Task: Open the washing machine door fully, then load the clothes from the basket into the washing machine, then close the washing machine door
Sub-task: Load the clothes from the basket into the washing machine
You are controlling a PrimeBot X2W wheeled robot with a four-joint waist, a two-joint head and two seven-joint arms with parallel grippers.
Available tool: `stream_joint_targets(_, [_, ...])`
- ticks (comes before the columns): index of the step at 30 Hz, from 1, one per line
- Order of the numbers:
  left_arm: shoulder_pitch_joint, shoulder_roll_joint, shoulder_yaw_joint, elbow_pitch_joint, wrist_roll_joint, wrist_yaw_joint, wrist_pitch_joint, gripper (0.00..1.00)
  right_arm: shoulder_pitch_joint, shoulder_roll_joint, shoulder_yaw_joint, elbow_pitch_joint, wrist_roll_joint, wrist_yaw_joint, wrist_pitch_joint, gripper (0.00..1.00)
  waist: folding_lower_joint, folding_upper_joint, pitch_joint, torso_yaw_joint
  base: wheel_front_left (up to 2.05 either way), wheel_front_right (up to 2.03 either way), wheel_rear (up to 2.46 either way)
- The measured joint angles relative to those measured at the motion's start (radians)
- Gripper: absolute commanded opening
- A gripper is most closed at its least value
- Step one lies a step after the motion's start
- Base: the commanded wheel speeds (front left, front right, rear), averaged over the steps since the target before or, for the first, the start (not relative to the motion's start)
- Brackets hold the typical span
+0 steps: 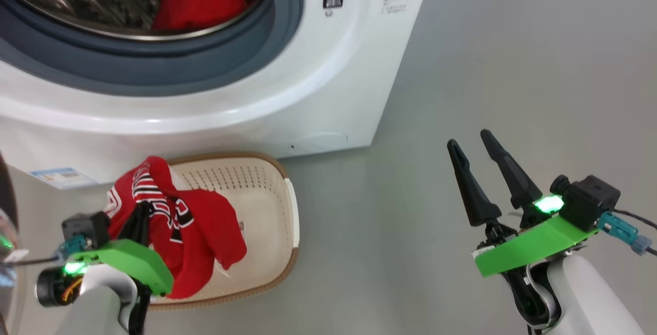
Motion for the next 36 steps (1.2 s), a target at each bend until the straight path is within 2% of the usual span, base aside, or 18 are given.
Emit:
stream_joint_targets(14, [0.199,0.0,0.038,-0.314,0.003,0.002,0.0,0.0,0.086,-0.016,-0.012,0.014,0.008,0.0,0.0,1.0,0.0,0.0,-0.147,0.027,0.0,0.0,0.0])
stream_joint_targets(26, [0.346,0.002,0.038,-0.566,0.012,0.047,0.0,0.0,0.146,-0.034,-0.016,0.021,0.013,0.0,0.0,1.0,-0.0001,0.0,-0.25,0.044,0.0,0.0,0.0])
stream_joint_targets(36, [0.427,0.015,0.035,-0.736,0.012,0.086,0.024,0.0,0.164,-0.046,-0.028,0.02,0.015,0.0,0.0,1.0,0.0,0.0,-0.287,0.053,0.0,0.0,0.0])
